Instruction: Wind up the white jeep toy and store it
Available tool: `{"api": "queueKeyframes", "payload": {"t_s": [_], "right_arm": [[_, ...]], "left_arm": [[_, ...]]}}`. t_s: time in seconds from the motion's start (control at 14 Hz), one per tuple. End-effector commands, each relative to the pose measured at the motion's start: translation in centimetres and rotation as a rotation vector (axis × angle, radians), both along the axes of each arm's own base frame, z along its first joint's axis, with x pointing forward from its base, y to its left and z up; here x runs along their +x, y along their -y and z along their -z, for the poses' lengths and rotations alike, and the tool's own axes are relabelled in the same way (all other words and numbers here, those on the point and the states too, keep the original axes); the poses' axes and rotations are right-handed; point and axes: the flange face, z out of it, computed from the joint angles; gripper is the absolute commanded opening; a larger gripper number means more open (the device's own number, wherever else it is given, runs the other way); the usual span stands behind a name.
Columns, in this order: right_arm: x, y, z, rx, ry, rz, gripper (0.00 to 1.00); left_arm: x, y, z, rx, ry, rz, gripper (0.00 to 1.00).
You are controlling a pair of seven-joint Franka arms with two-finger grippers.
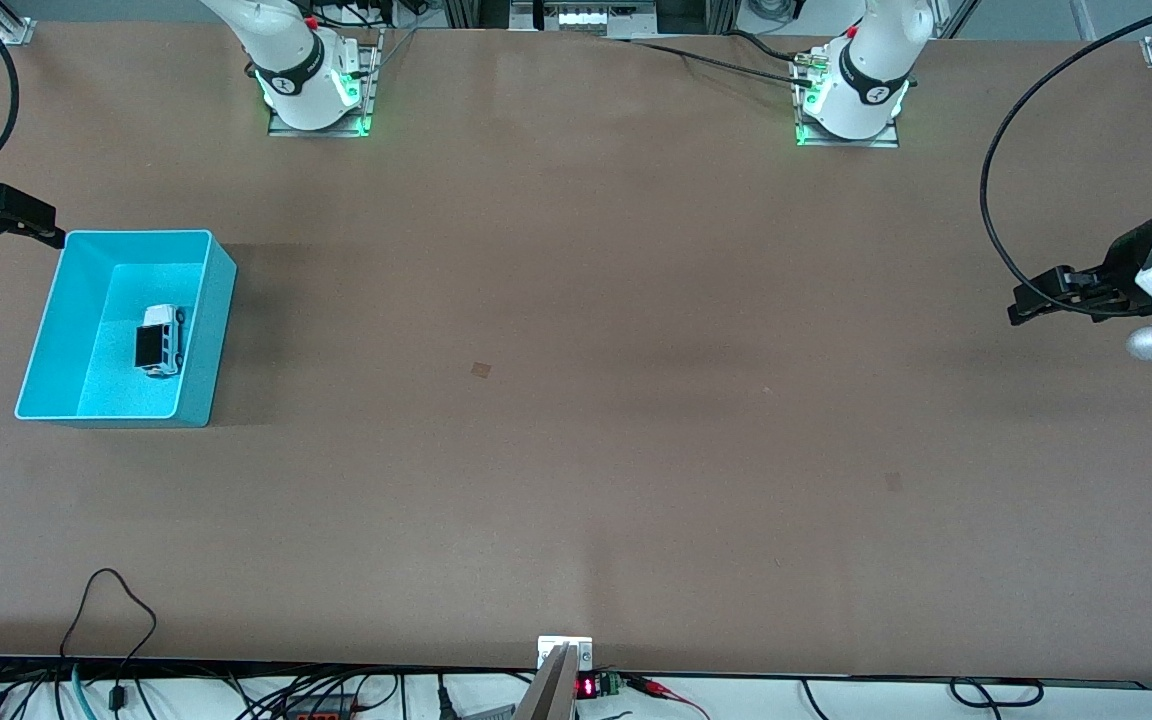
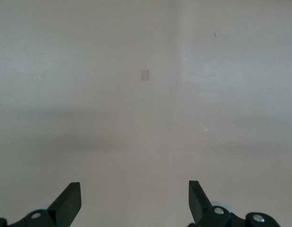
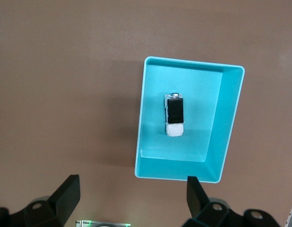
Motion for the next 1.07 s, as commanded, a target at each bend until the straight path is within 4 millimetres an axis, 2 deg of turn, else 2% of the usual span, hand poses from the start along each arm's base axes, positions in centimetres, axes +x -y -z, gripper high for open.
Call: {"api": "queueKeyframes", "payload": {"t_s": [0.0,0.21,0.36,0.43,0.79,1.0], "right_arm": [[-0.2,0.1,-0.3,0.006,-0.011,0.001,1.00],[-0.1,0.0,0.0,0.007,-0.010,0.004,1.00],[0.0,-0.1,0.0,0.011,-0.005,0.004,1.00],[0.1,-0.3,0.0,0.013,-0.003,0.002,1.00],[0.3,-2.7,-0.2,0.002,0.005,0.071,1.00],[0.4,-3.0,-0.1,0.008,0.006,0.071,1.00]], "left_arm": [[-0.5,-0.1,-0.4,0.021,0.005,0.010,1.00],[-0.4,-0.1,-0.6,0.023,0.012,0.012,1.00],[-0.8,0.4,0.5,0.008,-0.009,0.016,1.00],[-0.7,0.4,0.4,0.010,-0.007,0.017,1.00],[-0.8,-0.5,-0.1,0.024,0.001,0.012,1.00],[-0.9,1.2,-0.5,0.022,0.010,0.042,1.00]]}}
